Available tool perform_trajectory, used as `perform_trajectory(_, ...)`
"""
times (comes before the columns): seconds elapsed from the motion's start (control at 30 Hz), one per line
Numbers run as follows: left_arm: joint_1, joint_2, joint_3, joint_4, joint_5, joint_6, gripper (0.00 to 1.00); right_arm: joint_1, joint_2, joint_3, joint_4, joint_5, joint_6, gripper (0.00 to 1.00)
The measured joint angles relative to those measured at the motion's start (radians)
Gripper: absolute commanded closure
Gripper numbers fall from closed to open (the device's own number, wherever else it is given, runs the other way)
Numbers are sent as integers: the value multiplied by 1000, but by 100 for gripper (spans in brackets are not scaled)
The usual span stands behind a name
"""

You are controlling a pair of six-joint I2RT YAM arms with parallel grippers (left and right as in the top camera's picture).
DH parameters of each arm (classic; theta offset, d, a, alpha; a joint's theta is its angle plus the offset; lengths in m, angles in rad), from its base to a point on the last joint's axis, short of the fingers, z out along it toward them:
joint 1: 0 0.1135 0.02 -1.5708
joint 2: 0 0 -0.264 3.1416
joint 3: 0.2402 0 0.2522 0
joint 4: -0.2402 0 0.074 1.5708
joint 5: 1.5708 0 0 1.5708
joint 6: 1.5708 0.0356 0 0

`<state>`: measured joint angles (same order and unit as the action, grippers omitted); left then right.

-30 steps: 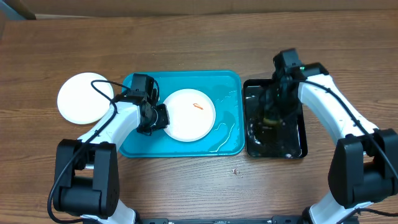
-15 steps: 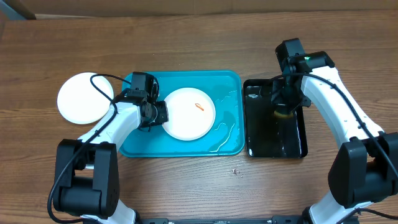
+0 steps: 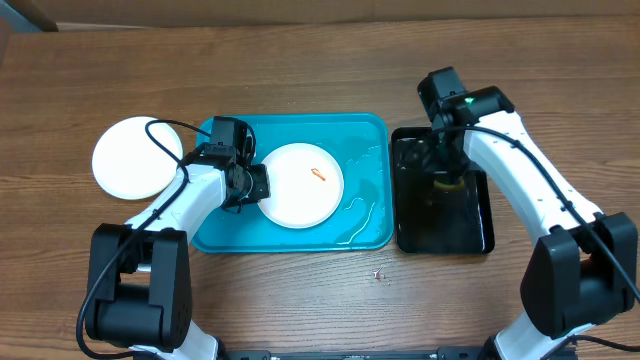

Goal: Clean dirty plates on tray and stack at the side
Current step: 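Grasp the sponge in the black tray water with the right gripper, then scrub the white plate with the sponge in the right gripper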

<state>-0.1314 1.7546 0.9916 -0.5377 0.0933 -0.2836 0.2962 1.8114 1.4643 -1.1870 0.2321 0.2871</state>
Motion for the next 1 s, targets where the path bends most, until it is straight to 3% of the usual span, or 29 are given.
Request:
perform_trajectory(0.2,0,0,0,0,0,0,96,13,0,0,139,-201,-1,96)
perform_trajectory(0.37,0,0,0,0,0,0,96,127,0,1,254,-275,0,96)
perform_trajectory(0.7,0,0,0,0,0,0,96,391,38,2,417,-38,-76,96)
perform_trajectory(1.0,0,0,0,-1,0,0,95,457,222,2,539,92,-210,96)
